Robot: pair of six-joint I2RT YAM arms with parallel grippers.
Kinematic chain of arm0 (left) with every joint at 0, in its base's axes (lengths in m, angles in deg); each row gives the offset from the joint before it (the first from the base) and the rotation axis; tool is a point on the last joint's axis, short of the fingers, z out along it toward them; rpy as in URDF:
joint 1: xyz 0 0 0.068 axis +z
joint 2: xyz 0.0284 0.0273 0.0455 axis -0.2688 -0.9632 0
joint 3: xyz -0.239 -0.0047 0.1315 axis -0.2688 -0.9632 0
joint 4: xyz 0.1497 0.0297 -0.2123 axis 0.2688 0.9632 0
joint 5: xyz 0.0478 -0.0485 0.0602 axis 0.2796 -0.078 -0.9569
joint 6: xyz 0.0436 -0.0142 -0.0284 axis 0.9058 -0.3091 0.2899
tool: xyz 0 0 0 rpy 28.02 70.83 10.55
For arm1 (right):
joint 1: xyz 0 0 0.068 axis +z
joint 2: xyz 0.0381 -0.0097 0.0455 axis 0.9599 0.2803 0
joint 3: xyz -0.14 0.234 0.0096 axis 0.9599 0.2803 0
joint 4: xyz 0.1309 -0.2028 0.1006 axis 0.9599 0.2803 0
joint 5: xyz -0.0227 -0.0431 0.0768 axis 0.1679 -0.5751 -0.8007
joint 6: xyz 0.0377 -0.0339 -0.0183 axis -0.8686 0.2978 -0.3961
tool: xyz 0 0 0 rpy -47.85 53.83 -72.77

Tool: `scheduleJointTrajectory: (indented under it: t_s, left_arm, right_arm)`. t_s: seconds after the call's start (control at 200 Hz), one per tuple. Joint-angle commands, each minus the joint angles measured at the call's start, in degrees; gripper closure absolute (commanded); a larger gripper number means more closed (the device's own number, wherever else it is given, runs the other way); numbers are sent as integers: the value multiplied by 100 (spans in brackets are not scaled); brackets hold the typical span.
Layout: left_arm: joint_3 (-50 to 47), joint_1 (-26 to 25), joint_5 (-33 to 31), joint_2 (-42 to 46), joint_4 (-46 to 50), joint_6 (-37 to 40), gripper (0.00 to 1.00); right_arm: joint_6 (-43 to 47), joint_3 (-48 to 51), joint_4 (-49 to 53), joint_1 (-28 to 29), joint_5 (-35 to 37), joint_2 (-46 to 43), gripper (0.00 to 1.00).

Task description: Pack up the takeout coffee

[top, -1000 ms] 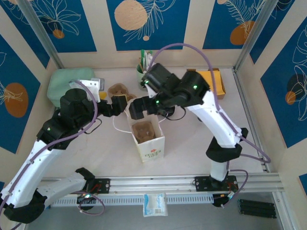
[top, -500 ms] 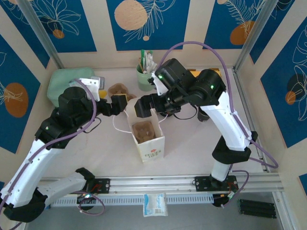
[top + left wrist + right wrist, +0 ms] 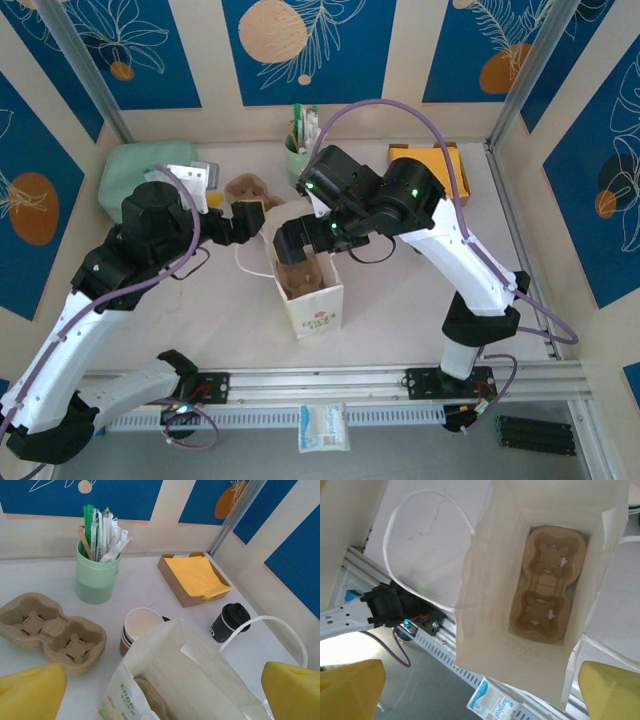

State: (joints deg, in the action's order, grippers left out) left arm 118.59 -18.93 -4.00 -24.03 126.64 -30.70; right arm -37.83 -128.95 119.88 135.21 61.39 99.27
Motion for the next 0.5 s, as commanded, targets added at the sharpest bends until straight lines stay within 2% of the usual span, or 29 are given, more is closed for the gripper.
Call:
scheduleJointTrajectory:
  t_s: [0.0,0.29,0.495]
  left_arm:
    - [128,-26,149,94,103,11,1]
    - [118,-27,193,66,123,25,1]
    - [143,-28,292,-30,30,95,1]
  right_arm:
    - [-105,92,879,84,316,-11,1]
    - [-109,164,879,133,552,15,1]
    - [2,-145,879,59,720,26,1]
